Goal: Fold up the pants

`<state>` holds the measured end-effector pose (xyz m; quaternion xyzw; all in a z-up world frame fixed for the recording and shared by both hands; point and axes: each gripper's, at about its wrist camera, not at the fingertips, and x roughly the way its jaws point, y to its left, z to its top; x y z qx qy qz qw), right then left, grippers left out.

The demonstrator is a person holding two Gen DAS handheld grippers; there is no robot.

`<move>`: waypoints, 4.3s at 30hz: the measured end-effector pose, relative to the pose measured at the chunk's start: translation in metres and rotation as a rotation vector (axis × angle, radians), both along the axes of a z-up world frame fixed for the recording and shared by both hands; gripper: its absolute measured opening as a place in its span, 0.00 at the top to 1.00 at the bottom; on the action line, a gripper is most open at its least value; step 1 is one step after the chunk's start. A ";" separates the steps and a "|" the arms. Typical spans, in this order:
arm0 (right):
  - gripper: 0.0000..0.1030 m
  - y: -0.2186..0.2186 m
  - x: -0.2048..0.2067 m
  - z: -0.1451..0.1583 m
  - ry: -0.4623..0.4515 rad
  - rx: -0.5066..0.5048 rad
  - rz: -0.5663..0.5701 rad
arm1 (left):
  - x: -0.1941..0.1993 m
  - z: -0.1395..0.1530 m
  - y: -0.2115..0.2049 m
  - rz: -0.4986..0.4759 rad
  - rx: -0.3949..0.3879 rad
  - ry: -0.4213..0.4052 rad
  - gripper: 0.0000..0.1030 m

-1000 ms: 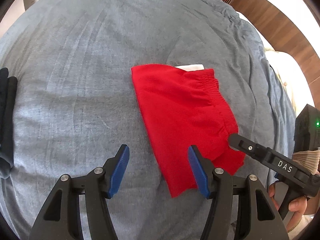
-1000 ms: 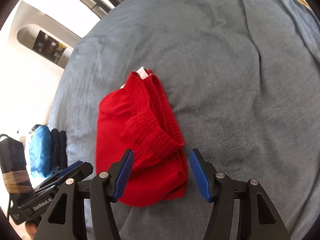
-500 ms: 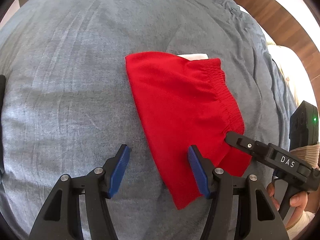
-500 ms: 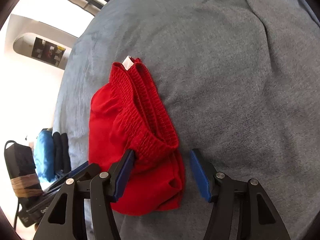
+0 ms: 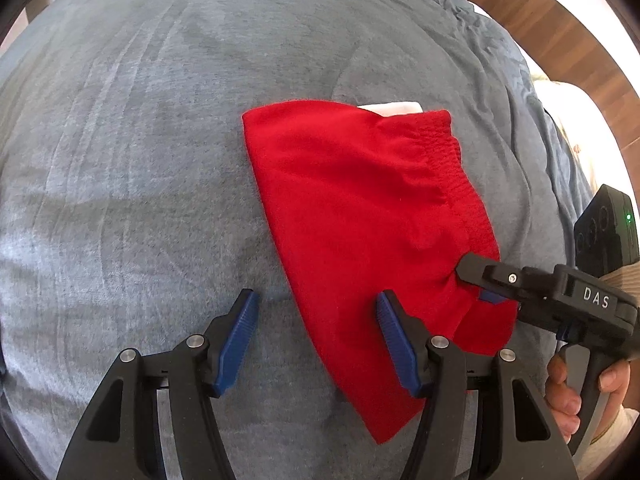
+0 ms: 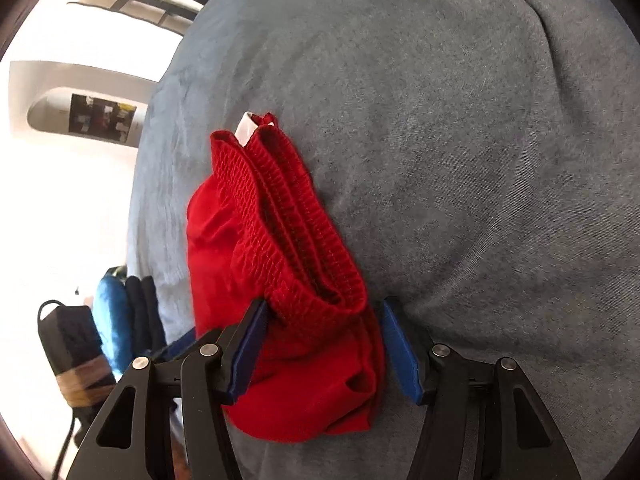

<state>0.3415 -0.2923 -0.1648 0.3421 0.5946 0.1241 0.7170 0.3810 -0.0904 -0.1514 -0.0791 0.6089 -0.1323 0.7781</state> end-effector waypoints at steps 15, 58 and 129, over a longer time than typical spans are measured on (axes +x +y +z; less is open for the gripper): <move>0.73 0.013 0.002 0.007 -0.007 -0.053 0.000 | 0.016 0.002 -0.006 -0.023 -0.139 0.029 0.89; 0.79 0.191 0.002 0.218 -0.389 0.004 0.124 | -0.058 0.228 0.206 0.161 -0.124 -0.385 0.91; 0.43 0.430 0.082 0.170 -0.388 -0.145 0.458 | 0.018 0.146 0.446 0.312 -0.005 -0.048 0.58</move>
